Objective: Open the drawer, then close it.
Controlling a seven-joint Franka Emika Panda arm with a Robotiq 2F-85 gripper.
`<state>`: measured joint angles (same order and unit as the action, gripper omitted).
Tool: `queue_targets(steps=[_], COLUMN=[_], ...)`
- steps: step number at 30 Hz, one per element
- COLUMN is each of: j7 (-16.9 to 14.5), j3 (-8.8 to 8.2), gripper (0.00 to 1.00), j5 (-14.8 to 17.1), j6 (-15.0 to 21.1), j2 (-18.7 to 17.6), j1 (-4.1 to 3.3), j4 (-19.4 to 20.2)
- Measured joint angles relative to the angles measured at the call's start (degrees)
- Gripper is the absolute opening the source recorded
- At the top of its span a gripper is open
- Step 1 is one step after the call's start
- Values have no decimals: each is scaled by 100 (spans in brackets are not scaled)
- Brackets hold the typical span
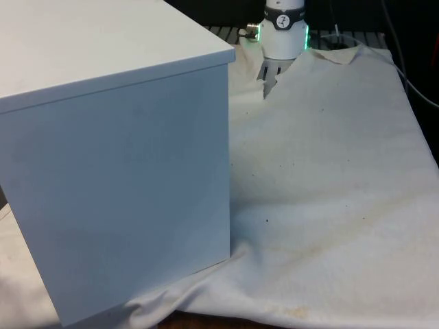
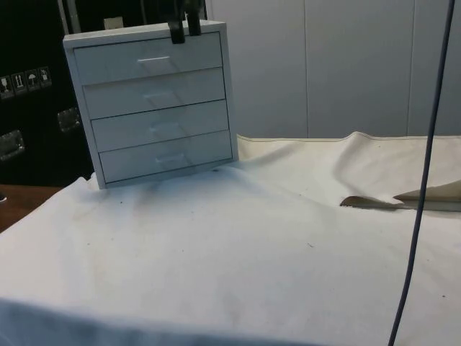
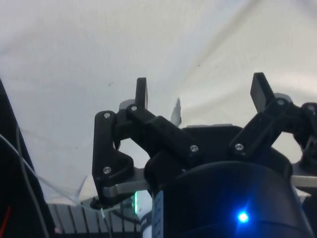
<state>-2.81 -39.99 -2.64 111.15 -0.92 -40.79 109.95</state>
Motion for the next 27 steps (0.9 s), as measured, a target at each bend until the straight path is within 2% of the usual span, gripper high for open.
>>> queue_targets(steps=[8, 14, 27], j7=[-218, -407, -1089], j3=[-17, -40, -40], gripper=[100, 100, 100], j5=[0, 0, 0], j6=[470, 670, 739], j2=[11, 11, 11], j1=[6, 11, 17], j4=[149, 195, 229])
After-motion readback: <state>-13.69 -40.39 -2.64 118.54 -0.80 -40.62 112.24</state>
